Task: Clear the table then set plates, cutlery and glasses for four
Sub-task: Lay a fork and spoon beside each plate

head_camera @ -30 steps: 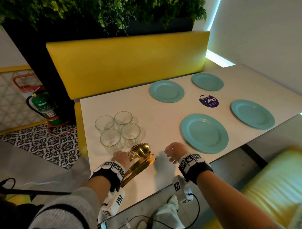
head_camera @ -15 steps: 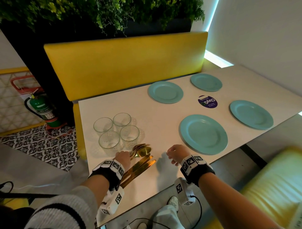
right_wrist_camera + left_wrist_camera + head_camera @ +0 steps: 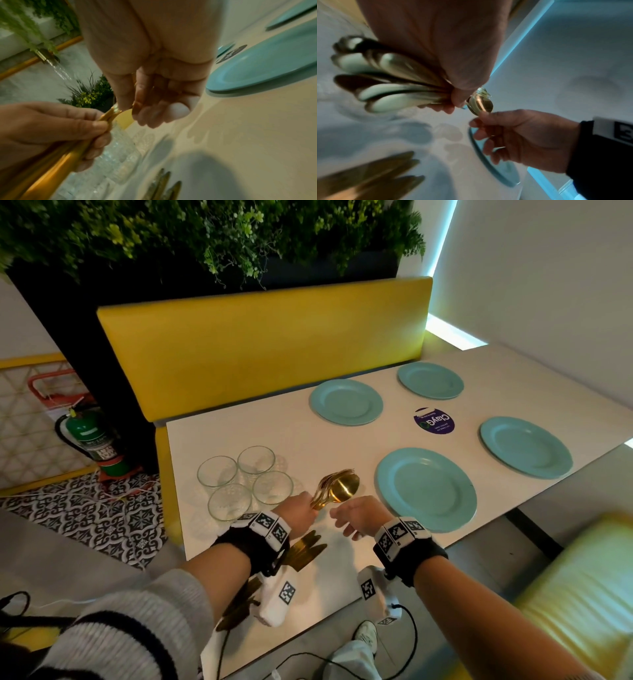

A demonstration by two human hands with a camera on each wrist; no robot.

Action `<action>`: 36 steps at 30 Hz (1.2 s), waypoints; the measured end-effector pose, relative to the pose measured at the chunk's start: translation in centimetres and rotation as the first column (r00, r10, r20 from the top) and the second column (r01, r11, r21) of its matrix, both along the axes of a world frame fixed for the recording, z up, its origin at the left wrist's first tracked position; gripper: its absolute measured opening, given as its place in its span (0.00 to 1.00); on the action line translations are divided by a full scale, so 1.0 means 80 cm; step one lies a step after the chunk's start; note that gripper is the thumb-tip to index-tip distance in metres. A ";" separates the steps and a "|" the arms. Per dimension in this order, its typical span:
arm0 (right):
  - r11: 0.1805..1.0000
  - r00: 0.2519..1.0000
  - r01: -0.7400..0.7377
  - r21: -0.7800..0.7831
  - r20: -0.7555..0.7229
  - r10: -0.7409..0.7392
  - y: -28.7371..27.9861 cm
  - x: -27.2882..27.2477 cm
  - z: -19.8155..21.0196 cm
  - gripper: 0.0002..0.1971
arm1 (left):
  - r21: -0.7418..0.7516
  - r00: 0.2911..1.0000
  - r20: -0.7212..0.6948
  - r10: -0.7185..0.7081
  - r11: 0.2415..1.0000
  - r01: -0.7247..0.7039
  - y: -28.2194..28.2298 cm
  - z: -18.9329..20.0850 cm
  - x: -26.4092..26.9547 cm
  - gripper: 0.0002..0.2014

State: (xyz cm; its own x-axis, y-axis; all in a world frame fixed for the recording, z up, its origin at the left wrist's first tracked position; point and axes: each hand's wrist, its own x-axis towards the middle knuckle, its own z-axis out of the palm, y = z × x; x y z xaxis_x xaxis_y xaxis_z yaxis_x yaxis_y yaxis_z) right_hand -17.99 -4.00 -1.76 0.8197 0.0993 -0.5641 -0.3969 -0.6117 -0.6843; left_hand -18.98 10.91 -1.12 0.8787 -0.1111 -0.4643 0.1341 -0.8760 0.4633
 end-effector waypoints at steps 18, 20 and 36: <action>0.925 0.952 0.299 0.234 -0.006 -0.306 -0.040 0.026 0.005 0.10 | -0.507 0.947 -0.191 0.259 0.800 -0.322 -0.059 0.002 0.030 0.12; 0.953 0.957 0.274 0.132 0.056 -0.284 -0.055 0.033 -0.003 0.10 | -0.553 0.920 -0.222 0.322 0.736 -0.391 -0.057 0.000 0.038 0.08; 0.858 0.989 -0.106 -0.503 0.036 0.143 -0.080 0.061 -0.068 0.15 | -0.520 0.886 -0.244 0.395 0.717 -0.463 -0.045 -0.014 0.071 0.09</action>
State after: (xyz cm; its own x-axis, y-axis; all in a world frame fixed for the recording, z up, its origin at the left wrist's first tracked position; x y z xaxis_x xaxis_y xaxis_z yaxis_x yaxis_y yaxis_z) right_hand -13.08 -10.42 -7.21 0.8581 -0.0754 -0.5078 -0.2571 -0.9193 -0.2980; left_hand -13.31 7.29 -2.26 0.8436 0.0010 -0.5369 0.5108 -0.3097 0.8020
